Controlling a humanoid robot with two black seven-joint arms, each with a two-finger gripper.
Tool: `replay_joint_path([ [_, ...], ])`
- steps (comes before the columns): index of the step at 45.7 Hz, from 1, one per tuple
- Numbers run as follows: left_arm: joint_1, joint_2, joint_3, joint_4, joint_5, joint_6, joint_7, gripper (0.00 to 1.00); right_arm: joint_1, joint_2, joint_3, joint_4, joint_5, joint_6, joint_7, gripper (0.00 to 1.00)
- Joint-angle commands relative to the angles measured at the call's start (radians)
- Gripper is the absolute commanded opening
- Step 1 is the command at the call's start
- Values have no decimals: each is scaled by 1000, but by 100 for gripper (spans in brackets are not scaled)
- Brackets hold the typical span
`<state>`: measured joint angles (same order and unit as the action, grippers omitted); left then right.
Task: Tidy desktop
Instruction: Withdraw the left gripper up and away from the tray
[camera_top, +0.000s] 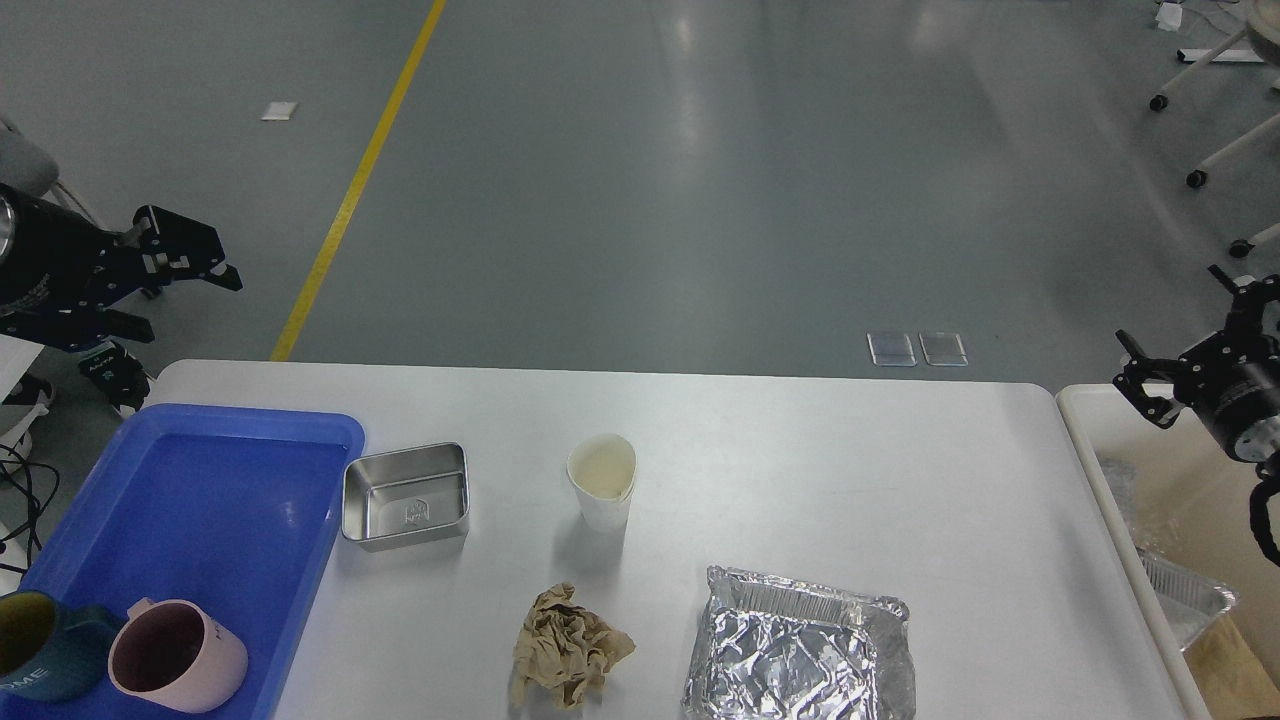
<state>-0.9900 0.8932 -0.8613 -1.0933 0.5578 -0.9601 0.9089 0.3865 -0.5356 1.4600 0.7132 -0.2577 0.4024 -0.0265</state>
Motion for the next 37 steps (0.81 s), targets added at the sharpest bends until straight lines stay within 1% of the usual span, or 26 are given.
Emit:
replay_joint_path([
  [1, 36, -39, -123, 43, -56, 0, -1, 97, -9, -17, -1, 0, -2, 1, 0, 100],
  [4, 45, -43, -171, 49, -52, 0, -1, 97, -12, -26, -1, -1, -2, 3, -1, 100],
  [9, 53, -37, -180, 53, -47, 0, -10, 97, -15, -30, -1, -1, -2, 3, -1, 100],
  [15, 73, -22, -190, 53, -44, 0, -51, 97, -17, -30, -1, -1, -2, 3, -1, 100],
  [17, 70, -2, -173, 53, -41, 0, -65, 97, -20, -30, -1, -1, -2, 3, -1, 100],
  [18, 74, 9, -170, 52, -38, 0, -79, 97, -23, -30, -1, -1, -2, 3, -1, 100],
  [19, 76, 19, -164, 52, -36, 0, -102, 97, -23, -30, -1, -1, -2, 3, -1, 100],
  [20, 76, 32, -151, 52, -32, 0, -134, 97, -23, -30, -1, -1, -2, 3, -1, 100],
  [21, 74, 44, -130, 52, -29, 0, -171, 97, -23, -30, -1, -1, -2, 3, -1, 100],
  [23, 67, 75, -69, 52, -19, 0, -266, 97, -23, -29, -1, -1, -2, 3, -1, 100],
  [24, 59, 91, -30, 49, -15, 0, -321, 97, -23, -29, -1, -1, -2, 3, -1, 100],
  [26, 44, 118, 42, 46, -7, 0, -396, 97, -24, -29, -1, -3, -2, 3, -1, 100],
  [27, 36, 128, 72, 47, -3, 0, -425, 97, -24, -29, -1, -3, -2, 3, -1, 100],
  [29, 14, 138, 125, 49, 1, 0, -446, 97, -26, -29, -1, -1, -2, 3, -1, 100],
  [32, -15, 139, 168, 53, 1, 0, -453, 97, -29, -29, -1, -1, -2, 3, -1, 100],
  [37, -13, 151, 224, 58, 7, 0, -470, 97, -31, -27, -1, -1, -2, 3, -1, 100],
])
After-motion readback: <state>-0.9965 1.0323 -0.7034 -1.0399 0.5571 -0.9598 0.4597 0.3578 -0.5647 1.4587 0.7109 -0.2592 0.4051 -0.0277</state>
